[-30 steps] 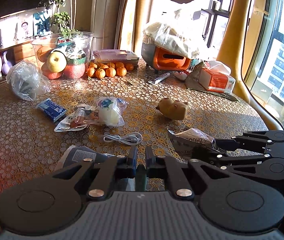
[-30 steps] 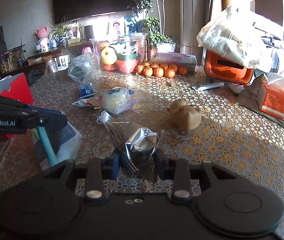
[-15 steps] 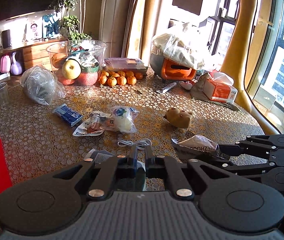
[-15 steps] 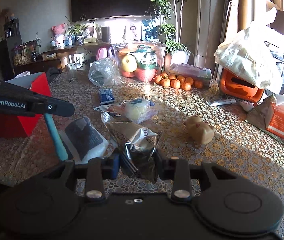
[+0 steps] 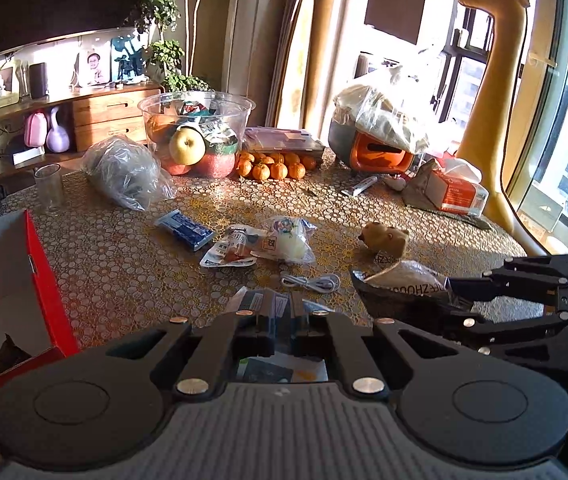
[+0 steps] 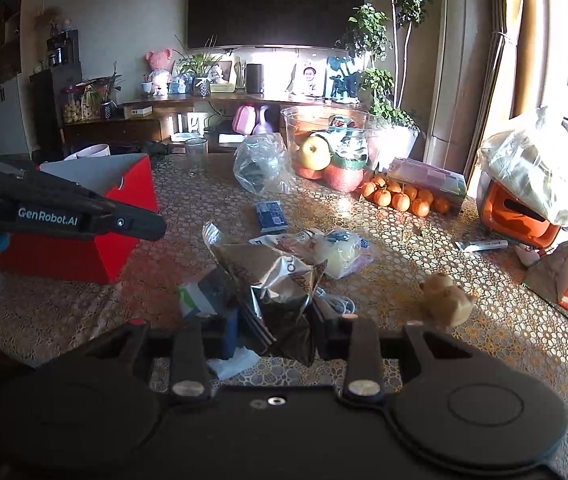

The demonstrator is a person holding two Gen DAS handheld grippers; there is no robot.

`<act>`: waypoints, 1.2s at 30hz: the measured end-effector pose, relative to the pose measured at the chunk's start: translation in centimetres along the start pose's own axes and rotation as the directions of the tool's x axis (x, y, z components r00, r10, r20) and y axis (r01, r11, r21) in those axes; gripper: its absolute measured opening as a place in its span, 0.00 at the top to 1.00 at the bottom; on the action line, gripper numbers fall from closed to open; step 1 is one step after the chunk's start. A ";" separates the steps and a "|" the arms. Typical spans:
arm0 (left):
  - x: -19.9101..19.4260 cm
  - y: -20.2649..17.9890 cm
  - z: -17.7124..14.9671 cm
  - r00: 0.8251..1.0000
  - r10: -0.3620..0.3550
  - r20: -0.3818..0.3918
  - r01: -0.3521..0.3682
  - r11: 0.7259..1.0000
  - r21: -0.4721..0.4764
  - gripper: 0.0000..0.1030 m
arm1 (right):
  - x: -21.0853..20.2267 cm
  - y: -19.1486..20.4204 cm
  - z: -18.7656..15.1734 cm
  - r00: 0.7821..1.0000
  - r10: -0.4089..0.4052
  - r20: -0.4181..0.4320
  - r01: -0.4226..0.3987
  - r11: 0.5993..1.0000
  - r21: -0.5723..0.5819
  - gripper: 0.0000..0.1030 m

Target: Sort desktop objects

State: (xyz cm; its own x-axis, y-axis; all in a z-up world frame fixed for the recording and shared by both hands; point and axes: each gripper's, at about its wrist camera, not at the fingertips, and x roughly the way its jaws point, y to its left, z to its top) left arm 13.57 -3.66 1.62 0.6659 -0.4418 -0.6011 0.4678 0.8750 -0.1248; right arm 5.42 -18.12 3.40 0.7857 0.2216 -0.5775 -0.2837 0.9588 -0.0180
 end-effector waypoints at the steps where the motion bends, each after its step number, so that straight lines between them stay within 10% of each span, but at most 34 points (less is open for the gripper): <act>1: 0.1 0.2 -0.5 1.000 -0.007 -0.014 0.007 1.000 0.016 0.95 | 0.1 0.1 0.0 1.000 0.000 -0.003 0.000 1.000 -0.001 0.65; 8: 1.9 1.6 -3.1 0.996 -0.029 -0.082 0.029 1.000 -0.003 0.92 | 0.3 0.3 -0.6 1.000 -0.009 -0.028 0.009 1.000 -0.002 0.64; 13: 3.5 2.0 -4.7 0.991 -0.049 -0.128 0.051 0.999 0.014 0.40 | 0.7 0.4 -1.0 0.999 -0.013 -0.037 0.013 1.000 -0.008 0.65; 30: 8.3 1.2 -7.6 0.977 -0.011 -0.215 0.040 0.991 0.130 0.41 | 2.3 -0.3 -2.2 0.996 -0.015 -0.084 0.017 1.000 0.016 0.65; 36: 8.7 0.9 -8.0 0.973 0.002 -0.232 0.032 0.990 0.140 0.68 | 2.4 -0.4 -2.3 0.996 -0.018 -0.087 0.019 1.000 0.018 0.65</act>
State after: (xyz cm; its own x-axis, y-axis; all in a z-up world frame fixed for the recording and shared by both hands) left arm 15.17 -5.10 -10.06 0.5138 -0.3825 -0.7679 0.5656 0.8241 -0.0320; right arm 6.19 -18.40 0.18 0.7400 0.1885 -0.6456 -0.2583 0.9660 -0.0141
